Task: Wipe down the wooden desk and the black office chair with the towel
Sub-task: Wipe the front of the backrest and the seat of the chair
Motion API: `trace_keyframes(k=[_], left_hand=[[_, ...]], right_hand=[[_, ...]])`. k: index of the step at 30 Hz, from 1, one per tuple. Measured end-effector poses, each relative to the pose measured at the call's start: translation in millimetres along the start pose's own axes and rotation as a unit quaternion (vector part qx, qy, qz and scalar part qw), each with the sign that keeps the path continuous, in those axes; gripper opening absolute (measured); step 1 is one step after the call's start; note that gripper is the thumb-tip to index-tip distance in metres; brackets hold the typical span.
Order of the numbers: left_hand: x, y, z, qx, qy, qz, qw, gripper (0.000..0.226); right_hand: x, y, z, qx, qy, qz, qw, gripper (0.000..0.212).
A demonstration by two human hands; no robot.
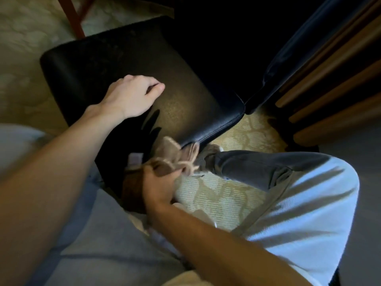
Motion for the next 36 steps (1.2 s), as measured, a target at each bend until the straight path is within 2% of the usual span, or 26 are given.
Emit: trace_keyframes(k=[2,3,6,11,14,17,19,22,23,25,27,29,32,34,36], left_hand=[[2.6,5.3,-5.6,-0.021,-0.003,-0.006,1.000,0.045],[5.4,7.8,-8.8,-0.030,-0.003,-0.005,1.000,0.045],[17.8,9.0,-18.2,-0.031,0.000,0.024,0.999,0.048],[17.5,15.9,-16.7,-0.033,-0.002,0.016,0.999,0.047],[9.4,22.0,-10.9,-0.053,-0.011,-0.010,0.999,0.049],[12.0,19.6,-7.6,-0.054,-0.012,-0.024,0.998,0.049],[13.3,15.1,-8.7,-0.039,-0.004,-0.017,0.999,0.048],[15.3,0.2,-12.1,-0.011,0.005,0.002,1.000,0.046],[15.9,-3.9,-13.5,-0.006,0.005,0.008,1.000,0.046],[18.9,-7.0,-14.2,0.001,0.008,0.020,1.000,0.047],[17.8,-5.3,-14.4,0.002,0.014,0.021,1.000,0.048],[19.8,-7.3,-10.3,0.010,0.014,0.011,1.000,0.047],[5.4,-7.4,-5.1,0.012,0.001,-0.052,0.999,0.045],[-0.4,-8.1,1.3,0.023,-0.007,-0.081,0.996,0.044],[-6.4,-14.6,4.8,0.040,-0.017,-0.103,0.994,0.043]], right_hand=[[-19.4,-9.6,-11.5,0.068,-0.050,0.027,0.996,0.118],[-22.1,-9.9,-10.5,0.077,-0.060,0.046,0.994,0.116],[-3.8,15.9,1.7,0.066,-0.034,0.149,0.986,0.091],[78.1,75.5,55.8,-0.059,0.104,0.189,0.975,0.086],[96.3,60.4,63.4,-0.087,0.073,0.096,0.989,0.092],[54.4,24.5,28.5,-0.092,0.062,-0.007,0.994,0.104],[22.3,0.5,3.5,-0.077,0.031,0.008,0.996,0.110],[-9.3,-24.2,-17.8,-0.053,-0.065,0.059,0.995,0.120],[-12.5,-26.0,-19.1,-0.035,-0.079,0.098,0.991,0.119],[-6.1,-13.5,-14.5,-0.003,-0.073,0.177,0.982,0.098],[16.5,17.1,-1.9,-0.009,-0.010,0.227,0.974,0.071],[52.8,46.0,10.0,-0.037,0.052,0.261,0.963,0.059],[139.9,94.9,15.2,-0.076,0.232,0.250,0.937,0.075],[199.9,122.7,11.3,-0.089,0.369,0.202,0.903,0.081],[249.5,147.6,4.7,-0.075,0.464,0.153,0.869,0.084]])
Point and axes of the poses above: each hand's wrist, its own z-axis towards the middle knuckle, its own y-axis out of the back of the hand, x = y × z, the point moved 1 cm from there along z, towards the middle knuckle, and after that the axes turned 15 degrees about z, right-handed, at the moved point
